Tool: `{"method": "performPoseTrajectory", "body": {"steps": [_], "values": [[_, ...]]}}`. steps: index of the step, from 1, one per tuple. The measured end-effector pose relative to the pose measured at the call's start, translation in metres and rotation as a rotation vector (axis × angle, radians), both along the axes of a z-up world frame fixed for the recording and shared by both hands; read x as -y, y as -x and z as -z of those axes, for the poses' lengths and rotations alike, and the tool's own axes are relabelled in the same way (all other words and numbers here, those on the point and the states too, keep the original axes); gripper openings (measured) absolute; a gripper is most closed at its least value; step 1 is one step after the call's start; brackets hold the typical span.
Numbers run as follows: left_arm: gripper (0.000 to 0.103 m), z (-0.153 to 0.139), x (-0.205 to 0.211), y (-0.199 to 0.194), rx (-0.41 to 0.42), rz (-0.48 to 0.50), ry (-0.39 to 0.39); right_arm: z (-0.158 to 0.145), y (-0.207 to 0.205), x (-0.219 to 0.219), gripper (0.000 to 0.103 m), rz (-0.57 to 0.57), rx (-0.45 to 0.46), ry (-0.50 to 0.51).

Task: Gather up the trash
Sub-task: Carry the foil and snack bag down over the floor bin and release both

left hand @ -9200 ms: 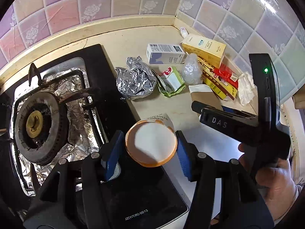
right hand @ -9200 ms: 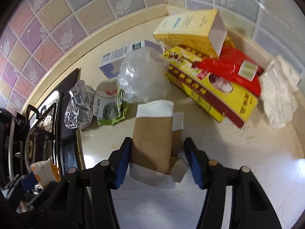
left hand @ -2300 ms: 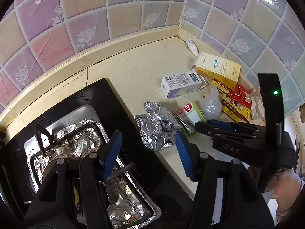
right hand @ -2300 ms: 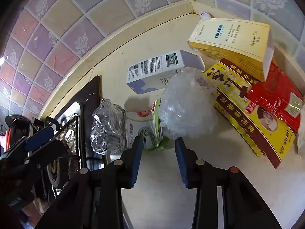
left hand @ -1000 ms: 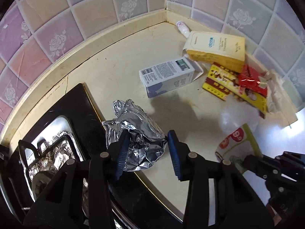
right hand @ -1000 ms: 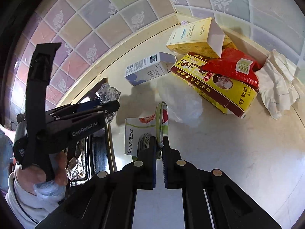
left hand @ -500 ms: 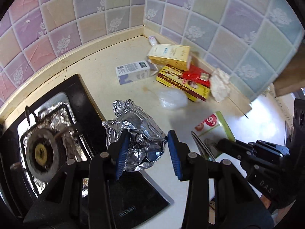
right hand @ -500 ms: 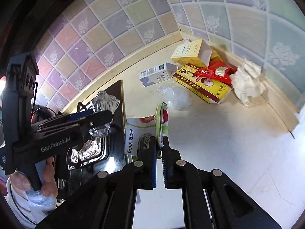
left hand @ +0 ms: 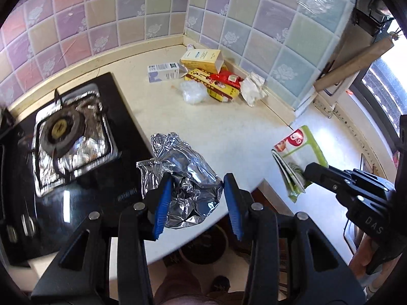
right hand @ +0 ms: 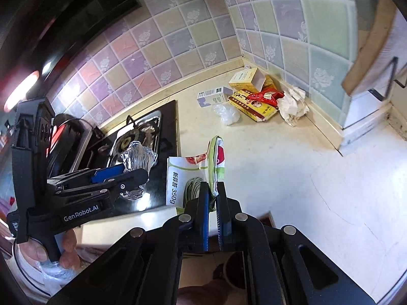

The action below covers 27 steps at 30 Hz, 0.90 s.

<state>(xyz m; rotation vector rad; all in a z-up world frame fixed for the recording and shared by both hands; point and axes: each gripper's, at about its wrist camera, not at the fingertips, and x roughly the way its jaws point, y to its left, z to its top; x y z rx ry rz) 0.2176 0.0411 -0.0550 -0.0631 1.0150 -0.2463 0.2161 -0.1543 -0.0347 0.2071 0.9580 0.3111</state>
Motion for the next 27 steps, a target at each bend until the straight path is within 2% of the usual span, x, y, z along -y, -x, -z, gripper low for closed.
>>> {"method": "performPoseTrajectory", "body": {"steps": [6, 13, 20, 27], "values": [[0.037, 0.005, 0.014, 0.075, 0.001, -0.048, 0.009, -0.002, 0.068, 0.009, 0.005, -0.055, -0.005, 0.022], [0.037, 0.037, 0.026, 0.147, -0.057, -0.087, 0.024, 0.024, 0.136, 0.008, 0.005, -0.138, -0.028, 0.055], [0.038, 0.089, 0.032, 0.181, -0.148, -0.095, -0.008, 0.083, 0.174, 0.004, 0.005, -0.165, -0.129, 0.083], [0.038, 0.165, 0.029, 0.185, -0.229, -0.063, -0.002, 0.168, 0.176, 0.005, 0.005, -0.099, -0.264, 0.091]]}}
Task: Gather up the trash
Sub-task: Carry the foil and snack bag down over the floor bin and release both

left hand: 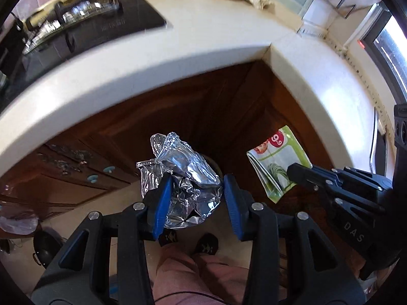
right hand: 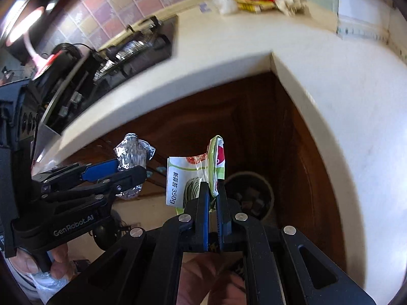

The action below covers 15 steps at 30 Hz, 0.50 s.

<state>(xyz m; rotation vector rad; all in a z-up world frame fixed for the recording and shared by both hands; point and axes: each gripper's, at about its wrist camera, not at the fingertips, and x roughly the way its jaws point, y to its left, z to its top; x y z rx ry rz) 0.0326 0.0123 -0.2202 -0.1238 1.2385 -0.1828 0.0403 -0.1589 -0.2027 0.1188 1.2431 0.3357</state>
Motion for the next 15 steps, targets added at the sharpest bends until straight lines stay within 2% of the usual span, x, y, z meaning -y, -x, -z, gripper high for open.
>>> {"method": "performPoseTrajectory", "body": {"steps": [6, 13, 15], "values": [[0.038, 0.089, 0.001, -0.012, -0.049, 0.055, 0.007, 0.095, -0.003, 0.002, 0.005, 0.073, -0.071, 0.04], [0.038, 0.22, 0.005, -0.035, -0.107, 0.093, -0.01, 0.242, -0.007, 0.005, 0.005, 0.126, -0.17, 0.071], [0.038, 0.255, 0.006, -0.039, -0.129, 0.104, -0.015, 0.275, -0.009, 0.007, 0.005, 0.138, -0.187, 0.078]]}}
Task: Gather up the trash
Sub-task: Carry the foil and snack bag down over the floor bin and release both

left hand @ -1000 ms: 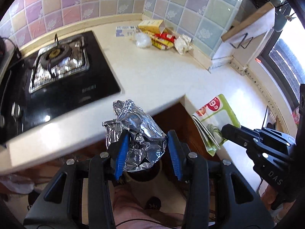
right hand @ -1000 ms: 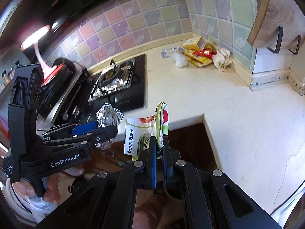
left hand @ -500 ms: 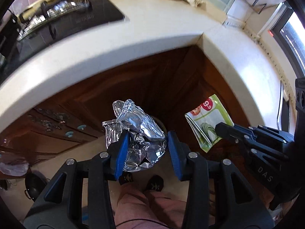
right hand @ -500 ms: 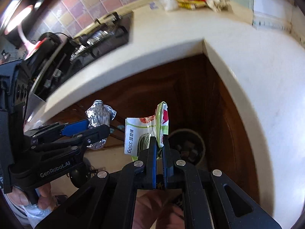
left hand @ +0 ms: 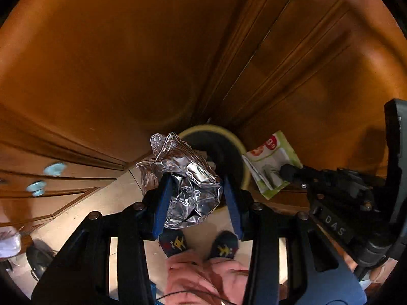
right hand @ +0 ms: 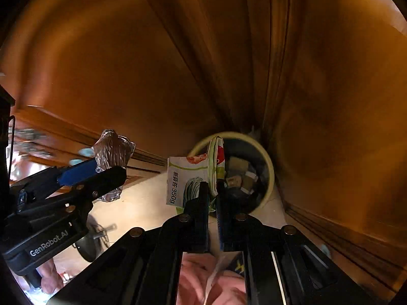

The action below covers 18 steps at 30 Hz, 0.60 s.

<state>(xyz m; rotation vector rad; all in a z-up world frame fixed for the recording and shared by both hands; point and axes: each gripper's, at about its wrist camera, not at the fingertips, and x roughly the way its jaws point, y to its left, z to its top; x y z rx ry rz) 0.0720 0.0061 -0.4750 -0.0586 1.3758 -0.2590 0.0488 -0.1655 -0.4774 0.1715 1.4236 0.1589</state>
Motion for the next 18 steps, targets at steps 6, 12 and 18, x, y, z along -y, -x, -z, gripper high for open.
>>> {"method": "performPoseTrajectory", "body": {"steps": [6, 12, 18], "values": [[0.038, 0.07, 0.009, -0.009, -0.032, 0.056, 0.006, 0.083, -0.006, 0.002, 0.005, 0.017, -0.044, 0.043], [0.039, 0.098, 0.019, -0.016, -0.038, 0.115, -0.002, 0.119, -0.009, 0.006, 0.011, 0.03, -0.091, 0.046], [0.08, 0.1, 0.019, -0.022, -0.04, 0.153, 0.003, 0.11, -0.017, 0.005, 0.043, 0.044, -0.056, 0.04]]}}
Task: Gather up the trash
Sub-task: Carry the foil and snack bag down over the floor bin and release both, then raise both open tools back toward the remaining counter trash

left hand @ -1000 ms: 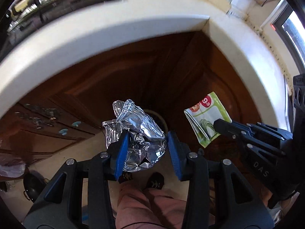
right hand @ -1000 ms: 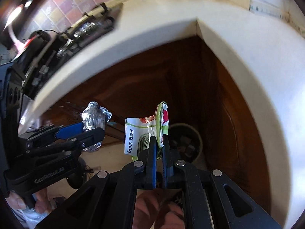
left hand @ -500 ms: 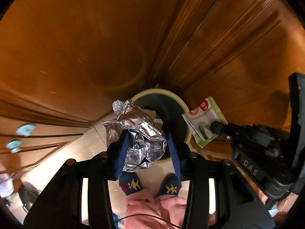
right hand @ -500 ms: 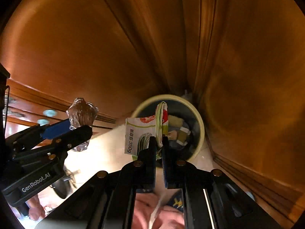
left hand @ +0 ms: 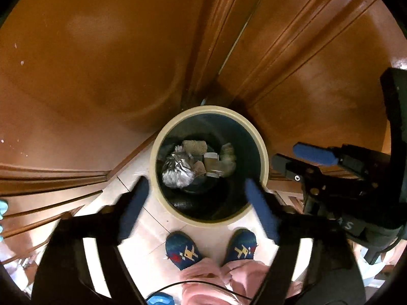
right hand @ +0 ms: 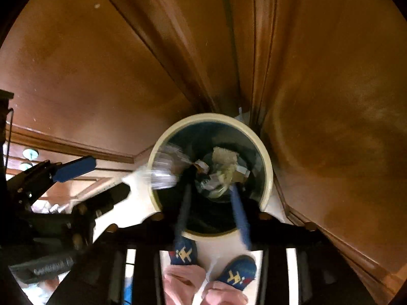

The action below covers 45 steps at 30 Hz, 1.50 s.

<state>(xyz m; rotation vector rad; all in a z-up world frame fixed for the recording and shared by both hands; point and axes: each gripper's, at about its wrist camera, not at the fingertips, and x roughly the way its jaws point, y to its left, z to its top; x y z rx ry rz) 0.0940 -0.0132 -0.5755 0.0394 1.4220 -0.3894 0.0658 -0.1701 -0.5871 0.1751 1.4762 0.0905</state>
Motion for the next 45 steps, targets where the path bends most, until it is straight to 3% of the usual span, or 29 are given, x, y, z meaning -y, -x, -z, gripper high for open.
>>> {"method": "performPoseTrajectory", "body": {"steps": [6, 14, 22, 30, 38, 45], "values": [[0.081, -0.019, -0.006, 0.006, 0.019, 0.012, -0.013, -0.017, 0.0, 0.006, 0.046, 0.022, 0.007, -0.009], [0.081, -0.081, -0.013, 0.017, 0.034, -0.045, 0.006, -0.075, -0.002, 0.01, 0.046, 0.056, 0.021, -0.022], [0.081, -0.173, -0.015, 0.032, 0.068, -0.112, 0.024, -0.178, 0.002, 0.015, 0.046, 0.045, 0.068, -0.043], [0.081, -0.285, -0.019, 0.043, 0.134, -0.175, 0.072, -0.296, 0.011, 0.026, 0.046, 0.033, 0.132, -0.055], [0.081, -0.395, -0.014, 0.062, 0.242, -0.187, 0.105, -0.429, 0.027, 0.035, 0.046, 0.013, 0.278, -0.024], [0.081, -0.473, -0.004, 0.068, 0.372, -0.18, 0.12, -0.516, 0.035, 0.039, 0.046, -0.006, 0.371, -0.049]]}}
